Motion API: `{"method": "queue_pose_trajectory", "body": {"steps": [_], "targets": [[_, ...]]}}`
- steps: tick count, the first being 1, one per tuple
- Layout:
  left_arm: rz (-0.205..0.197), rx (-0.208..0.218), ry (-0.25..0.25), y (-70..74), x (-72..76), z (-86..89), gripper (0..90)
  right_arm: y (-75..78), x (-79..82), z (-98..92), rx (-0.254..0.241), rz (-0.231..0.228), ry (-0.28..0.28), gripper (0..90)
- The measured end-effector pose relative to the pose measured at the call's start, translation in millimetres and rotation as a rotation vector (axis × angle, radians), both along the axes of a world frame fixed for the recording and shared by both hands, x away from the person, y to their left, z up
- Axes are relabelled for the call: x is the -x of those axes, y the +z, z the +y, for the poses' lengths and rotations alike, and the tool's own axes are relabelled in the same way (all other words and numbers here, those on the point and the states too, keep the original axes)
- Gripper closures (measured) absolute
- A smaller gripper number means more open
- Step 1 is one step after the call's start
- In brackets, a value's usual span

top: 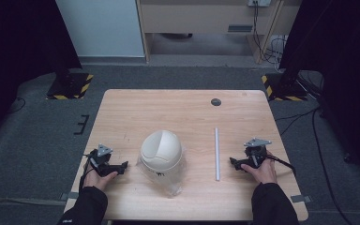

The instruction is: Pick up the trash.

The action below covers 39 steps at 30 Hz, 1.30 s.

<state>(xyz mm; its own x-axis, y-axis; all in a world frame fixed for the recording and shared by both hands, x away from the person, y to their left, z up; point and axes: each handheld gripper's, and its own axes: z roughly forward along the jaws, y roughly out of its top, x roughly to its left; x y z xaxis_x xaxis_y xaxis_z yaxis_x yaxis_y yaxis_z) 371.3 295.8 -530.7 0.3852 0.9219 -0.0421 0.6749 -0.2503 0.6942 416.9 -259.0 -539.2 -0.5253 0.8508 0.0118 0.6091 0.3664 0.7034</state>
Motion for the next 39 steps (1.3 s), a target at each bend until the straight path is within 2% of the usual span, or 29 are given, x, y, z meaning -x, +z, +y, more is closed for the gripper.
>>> {"method": "queue_pose_trajectory", "body": {"steps": [3,6,7,8,9,10,11,12,13,16,21,22,23,24,25,26,27,28,30,31,34,39], "targets": [[0.006,0.018,0.007,3.2,0.9,1.1,12.1,-0.1,1.2,-0.1,0.0,-0.004,-0.009,0.7],[-0.028,0.071,0.01,12.6,4.5,1.6,12.2,0.0,2.3,-0.4,-0.003,0.0,-0.012,0.7],[-0.028,0.071,0.01,12.6,4.5,1.6,12.2,0.0,2.3,-0.4,-0.003,0.0,-0.012,0.7],[-0.064,0.09,0.0,19.5,6.9,1.0,12.2,0.0,3.0,-1.3,-0.001,-0.003,-0.008,0.7],[-0.064,0.09,0.0,19.5,6.9,1.0,12.2,0.0,3.0,-1.3,-0.001,-0.003,-0.008,0.7],[-0.104,0.1,-0.008,27.0,9.5,0.8,12.2,0.0,3.9,-1.6,-0.001,-0.003,-0.009,0.7],[-0.104,0.1,-0.008,27.0,9.5,0.8,12.2,0.1,4.3,-1.7,0.0,-0.002,-0.009,0.7],[-0.129,0.105,-0.015,34.1,11.6,2.4,12.3,0.1,4.7,-1.8,0.0,-0.001,-0.01,0.7],[-0.129,0.105,-0.015,34.1,11.6,2.4,12.3,0.0,5.0,-1.7,-0.002,-0.003,-0.011,0.7],[-0.137,0.148,-0.007,42.4,14.8,8.2,12.3,0.0,5.6,-1.8,-0.001,-0.001,-0.011,0.7],[-0.173,0.164,0.0,55.1,18.5,12.0,12.4,0.0,5.8,-1.8,-0.002,-0.001,-0.011,0.7],[-0.212,0.184,-0.001,63.8,20.8,12.7,12.8,0.0,5.8,-1.8,-0.002,-0.001,-0.011,0.7],[-0.212,0.184,-0.001,63.8,20.8,12.7,12.9,0.0,5.8,-1.8,-0.002,-0.001,-0.011,0.7],[-0.255,0.214,-0.007,72.9,22.9,12.7,13.3,0.0,5.8,-1.8,-0.002,-0.001,-0.012,0.7],[-0.255,0.214,-0.007,72.9,22.9,12.7,13.8,0.0,5.8,-1.8,-0.002,-0.001,-0.012,0.7],[-0.287,0.239,-0.02,81.2,25.2,12.1,14.0,0.0,5.8,-1.8,-0.002,-0.001,-0.012,0.7],[-0.287,0.239,-0.02,81.2,25.2,12.1,14.3,0.0,5.8,-1.8,-0.002,-0.001,-0.012,0.7],[-0.316,0.252,-0.035,88.6,27.8,10.2,14.4,0.0,5.8,-1.8,-0.002,-0.001,-0.011,0.7],[-0.34,0.258,-0.054,95.5,30.2,7.7,14.6,0.0,5.8,-1.8,-0.002,-0.001,-0.012,0.7],[-0.34,0.258,-0.054,95.5,30.2,7.7,14.7,0.0,5.8,-1.8,-0.002,-0.001,-0.012,0.7],[-0.38,0.275,-0.095,107.2,34.8,1.5,15.1,0.0,5.8,-1.8,-0.002,-0.001,-0.011,0.7],[-0.402,0.295,-0.138,118.3,40.4,-8.5,15.2,0.0,5.8,-1.8,-0.002,-0.001,-0.012,0.7]]}}
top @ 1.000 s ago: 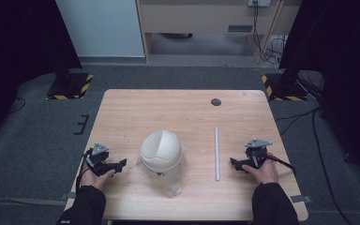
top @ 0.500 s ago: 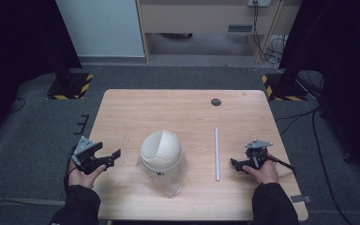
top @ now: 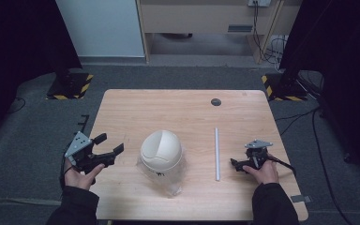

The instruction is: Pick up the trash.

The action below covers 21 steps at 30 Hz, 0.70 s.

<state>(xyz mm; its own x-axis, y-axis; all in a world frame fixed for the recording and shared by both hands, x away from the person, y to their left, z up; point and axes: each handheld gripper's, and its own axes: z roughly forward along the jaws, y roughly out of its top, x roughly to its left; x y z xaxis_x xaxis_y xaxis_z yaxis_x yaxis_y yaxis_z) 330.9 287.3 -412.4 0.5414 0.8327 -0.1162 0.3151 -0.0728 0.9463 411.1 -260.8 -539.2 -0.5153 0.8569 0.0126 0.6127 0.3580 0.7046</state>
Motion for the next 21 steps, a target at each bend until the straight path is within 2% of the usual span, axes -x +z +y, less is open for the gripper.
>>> {"method": "queue_pose_trajectory", "body": {"steps": [2,12,21], "targets": [[-0.005,0.0,-0.009,2.3,1.0,-2.0,15.2,0.0,0.0,0.0,0.0,0.001,0.0,0.7],[-0.047,-0.005,-0.128,21.4,12.7,-29.0,15.2,0.0,0.0,0.0,0.0,0.0,0.0,0.7],[-0.041,-0.023,-0.199,21.7,17.1,-49.5,15.2,0.0,0.0,0.0,0.0,0.0,0.001,0.7]]}}
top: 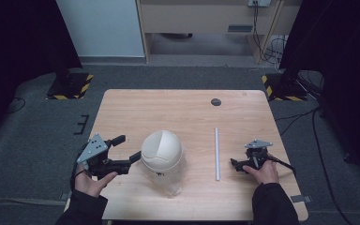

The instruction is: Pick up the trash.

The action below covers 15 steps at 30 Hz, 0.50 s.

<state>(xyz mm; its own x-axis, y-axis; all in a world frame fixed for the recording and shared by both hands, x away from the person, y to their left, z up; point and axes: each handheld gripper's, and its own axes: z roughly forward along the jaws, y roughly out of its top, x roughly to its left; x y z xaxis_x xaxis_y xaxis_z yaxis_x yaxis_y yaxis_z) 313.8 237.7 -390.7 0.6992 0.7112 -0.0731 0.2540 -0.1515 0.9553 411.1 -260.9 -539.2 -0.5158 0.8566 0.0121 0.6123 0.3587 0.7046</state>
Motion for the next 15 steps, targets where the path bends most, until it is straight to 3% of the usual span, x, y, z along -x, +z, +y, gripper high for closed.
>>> {"method": "queue_pose_trajectory", "body": {"steps": [15], "targets": [[0.05,-0.056,-0.066,-19.6,-2.2,-27.3,15.4,0.0,0.0,0.0,0.0,0.0,-0.001,0.7]]}}
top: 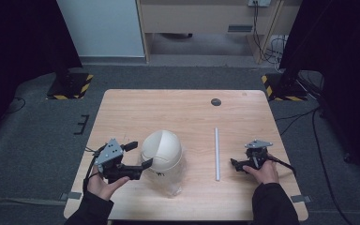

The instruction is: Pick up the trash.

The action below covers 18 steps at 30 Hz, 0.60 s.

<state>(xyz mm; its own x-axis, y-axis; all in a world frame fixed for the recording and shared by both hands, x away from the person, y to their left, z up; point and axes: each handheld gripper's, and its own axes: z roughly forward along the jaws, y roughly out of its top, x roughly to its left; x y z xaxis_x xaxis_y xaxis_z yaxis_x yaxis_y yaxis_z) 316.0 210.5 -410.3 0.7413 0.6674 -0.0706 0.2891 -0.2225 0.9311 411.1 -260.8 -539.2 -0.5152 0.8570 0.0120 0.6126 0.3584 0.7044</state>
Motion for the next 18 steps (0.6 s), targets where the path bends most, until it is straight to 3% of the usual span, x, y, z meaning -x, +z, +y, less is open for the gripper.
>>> {"method": "queue_pose_trajectory", "body": {"steps": [18], "targets": [[0.036,-0.052,-0.063,-14.7,-4.2,-30.5,15.8,0.0,0.0,0.0,-0.001,0.001,0.0,0.7]]}}
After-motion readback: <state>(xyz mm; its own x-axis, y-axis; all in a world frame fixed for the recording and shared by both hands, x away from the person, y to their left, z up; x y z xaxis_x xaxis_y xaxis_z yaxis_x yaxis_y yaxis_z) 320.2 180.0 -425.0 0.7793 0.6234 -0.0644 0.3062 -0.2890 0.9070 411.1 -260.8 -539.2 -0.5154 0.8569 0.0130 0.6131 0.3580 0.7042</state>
